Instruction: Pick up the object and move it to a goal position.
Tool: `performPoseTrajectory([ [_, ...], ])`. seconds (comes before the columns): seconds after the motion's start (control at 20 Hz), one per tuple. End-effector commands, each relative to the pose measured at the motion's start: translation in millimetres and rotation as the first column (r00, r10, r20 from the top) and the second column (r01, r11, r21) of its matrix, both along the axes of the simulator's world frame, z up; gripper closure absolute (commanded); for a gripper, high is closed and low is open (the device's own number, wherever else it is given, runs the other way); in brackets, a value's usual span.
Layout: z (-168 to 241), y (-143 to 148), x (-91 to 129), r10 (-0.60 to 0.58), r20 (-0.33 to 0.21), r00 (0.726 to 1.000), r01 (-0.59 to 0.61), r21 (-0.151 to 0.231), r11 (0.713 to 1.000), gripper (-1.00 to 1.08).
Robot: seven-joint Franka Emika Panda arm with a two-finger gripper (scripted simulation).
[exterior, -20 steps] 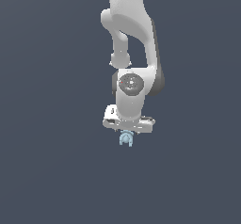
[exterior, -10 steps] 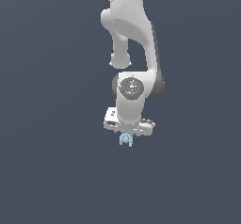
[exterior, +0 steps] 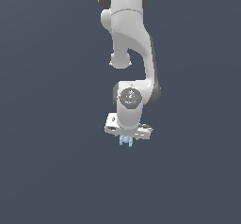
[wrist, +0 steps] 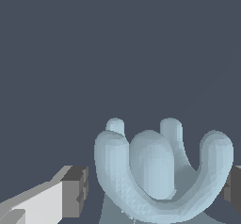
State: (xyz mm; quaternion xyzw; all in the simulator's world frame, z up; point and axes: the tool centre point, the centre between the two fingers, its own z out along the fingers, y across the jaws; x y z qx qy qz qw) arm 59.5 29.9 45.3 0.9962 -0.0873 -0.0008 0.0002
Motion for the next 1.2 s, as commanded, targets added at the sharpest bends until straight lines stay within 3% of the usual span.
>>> performPoseTrajectory([
  [0.0, -5.7, 0.2, 0.8, 0.000, 0.002, 1.000, 0.000, 0.000, 1.000, -0.92],
  [0.15, -5.8, 0.0, 1.8, -0.001, 0.002, 1.000, 0.001, 0.000, 1.000, -0.92],
  [0.2, -5.8, 0.0, 1.8, -0.001, 0.002, 1.000, 0.001, 0.000, 1.000, 1.08],
  [1.15, 6.6, -8.0, -7.2, -0.001, 0.002, 1.000, 0.001, 0.000, 1.000, 1.08],
])
